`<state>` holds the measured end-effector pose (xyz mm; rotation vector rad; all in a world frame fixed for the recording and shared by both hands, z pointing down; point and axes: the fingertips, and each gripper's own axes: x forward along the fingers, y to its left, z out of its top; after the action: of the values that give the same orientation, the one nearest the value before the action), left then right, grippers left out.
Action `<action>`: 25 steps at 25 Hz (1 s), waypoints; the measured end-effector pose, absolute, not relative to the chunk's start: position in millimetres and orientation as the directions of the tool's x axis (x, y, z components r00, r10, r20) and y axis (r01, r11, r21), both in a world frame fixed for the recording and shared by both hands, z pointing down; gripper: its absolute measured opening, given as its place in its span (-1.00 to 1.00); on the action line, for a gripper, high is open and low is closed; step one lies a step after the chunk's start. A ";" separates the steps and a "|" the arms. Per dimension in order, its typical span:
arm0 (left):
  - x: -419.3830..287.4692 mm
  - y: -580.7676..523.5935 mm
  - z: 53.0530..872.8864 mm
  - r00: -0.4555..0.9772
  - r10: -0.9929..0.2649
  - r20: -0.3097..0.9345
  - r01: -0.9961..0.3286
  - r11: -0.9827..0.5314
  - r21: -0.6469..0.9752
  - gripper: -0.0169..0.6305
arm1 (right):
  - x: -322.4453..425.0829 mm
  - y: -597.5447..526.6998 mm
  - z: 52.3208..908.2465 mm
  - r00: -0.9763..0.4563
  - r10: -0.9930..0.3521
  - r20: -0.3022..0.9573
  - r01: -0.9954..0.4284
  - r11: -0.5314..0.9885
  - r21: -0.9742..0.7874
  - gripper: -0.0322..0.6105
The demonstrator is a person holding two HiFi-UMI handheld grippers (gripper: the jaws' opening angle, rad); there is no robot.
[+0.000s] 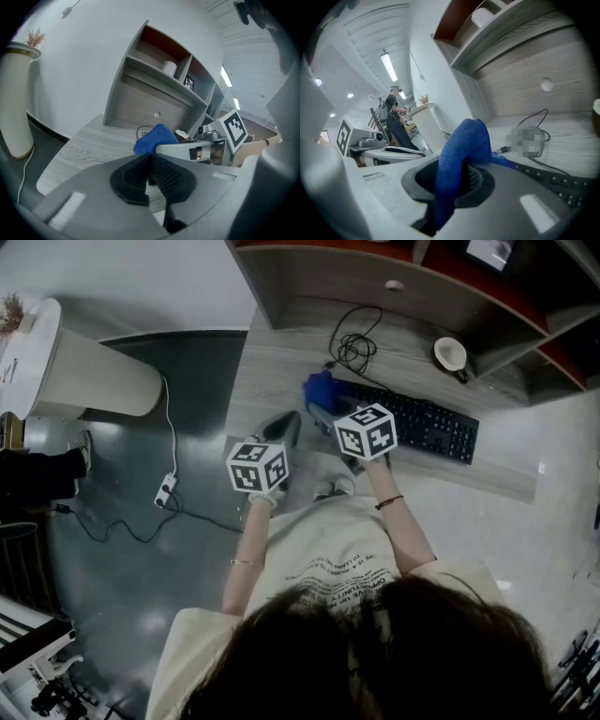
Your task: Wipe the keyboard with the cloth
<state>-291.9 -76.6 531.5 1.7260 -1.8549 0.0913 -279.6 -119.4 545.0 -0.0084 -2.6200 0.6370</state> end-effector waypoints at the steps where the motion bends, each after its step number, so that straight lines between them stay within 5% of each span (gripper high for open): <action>1: -292.5 -75.4 531.0 0.022 -0.888 0.460 -0.928 0.153 0.340 -0.94 | -280.3 -118.1 544.3 -0.903 0.108 0.416 -0.095 0.894 -0.438 -0.72; 25: -282.6 -74.1 492.4 0.032 -0.948 0.315 -0.973 0.042 0.225 -0.94 | -246.7 -117.0 486.4 -0.981 -0.043 0.189 -0.117 0.908 -0.402 -0.72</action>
<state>-282.6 -74.1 492.4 1.9379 -1.9477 0.0900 -246.7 -117.0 486.4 0.1230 -2.8956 0.6262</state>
